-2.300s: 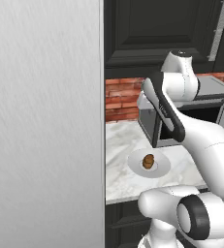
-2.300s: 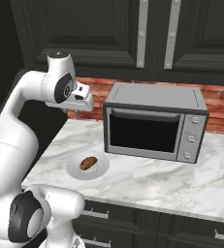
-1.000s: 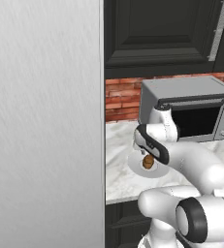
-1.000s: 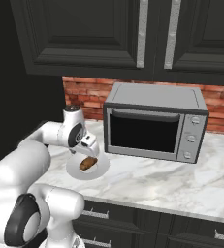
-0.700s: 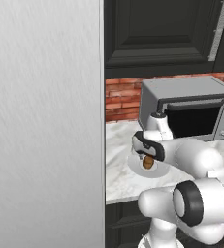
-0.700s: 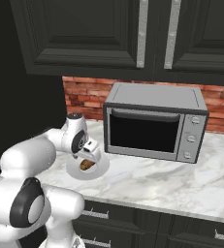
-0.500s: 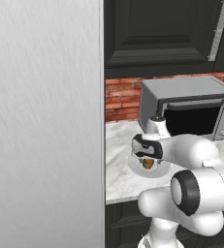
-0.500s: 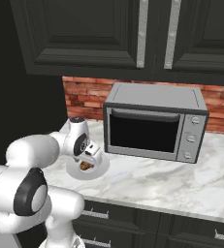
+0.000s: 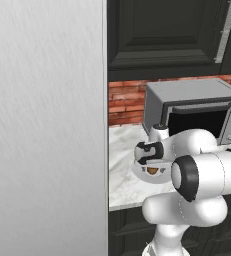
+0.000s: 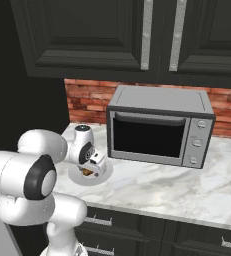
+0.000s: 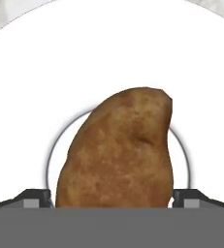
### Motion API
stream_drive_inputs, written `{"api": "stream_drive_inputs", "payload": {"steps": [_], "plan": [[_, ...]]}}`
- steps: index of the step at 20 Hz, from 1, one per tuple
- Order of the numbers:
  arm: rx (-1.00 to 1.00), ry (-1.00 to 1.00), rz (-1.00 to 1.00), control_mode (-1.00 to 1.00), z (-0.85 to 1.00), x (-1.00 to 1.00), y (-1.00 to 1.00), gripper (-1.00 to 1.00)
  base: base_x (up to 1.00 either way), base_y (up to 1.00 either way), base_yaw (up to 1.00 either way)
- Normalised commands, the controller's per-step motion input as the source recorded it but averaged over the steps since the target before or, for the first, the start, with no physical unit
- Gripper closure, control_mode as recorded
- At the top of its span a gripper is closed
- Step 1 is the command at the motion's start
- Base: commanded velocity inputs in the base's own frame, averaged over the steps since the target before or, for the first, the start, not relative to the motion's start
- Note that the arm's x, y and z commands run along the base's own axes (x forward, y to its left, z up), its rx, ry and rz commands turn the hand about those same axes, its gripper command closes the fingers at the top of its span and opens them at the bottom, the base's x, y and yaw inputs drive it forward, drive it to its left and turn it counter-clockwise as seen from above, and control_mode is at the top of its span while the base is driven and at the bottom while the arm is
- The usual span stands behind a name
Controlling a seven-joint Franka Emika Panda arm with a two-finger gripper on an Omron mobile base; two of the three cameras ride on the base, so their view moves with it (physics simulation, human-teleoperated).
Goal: Place the potato on the rack of the oven.
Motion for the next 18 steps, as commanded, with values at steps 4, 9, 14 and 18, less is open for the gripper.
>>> {"api": "stream_drive_inputs", "payload": {"steps": [4, 9, 14, 18], "plan": [[0.03, 0.0, 0.0, -1.0, -0.12, 0.0, 0.0, 1.0, 0.0, 0.0, 0.0], [0.0, -0.01, 0.0, -1.0, 0.0, 0.0, 0.0, 1.0, 0.0, 0.0, 0.0], [0.0, 0.0, 0.0, -1.0, 0.0, 0.0, 0.0, 1.0, 0.0, 0.0, 0.0], [0.0, 0.0, 0.02, -1.0, 0.09, 0.01, -0.01, 1.0, 0.0, 0.0, 0.0]]}}
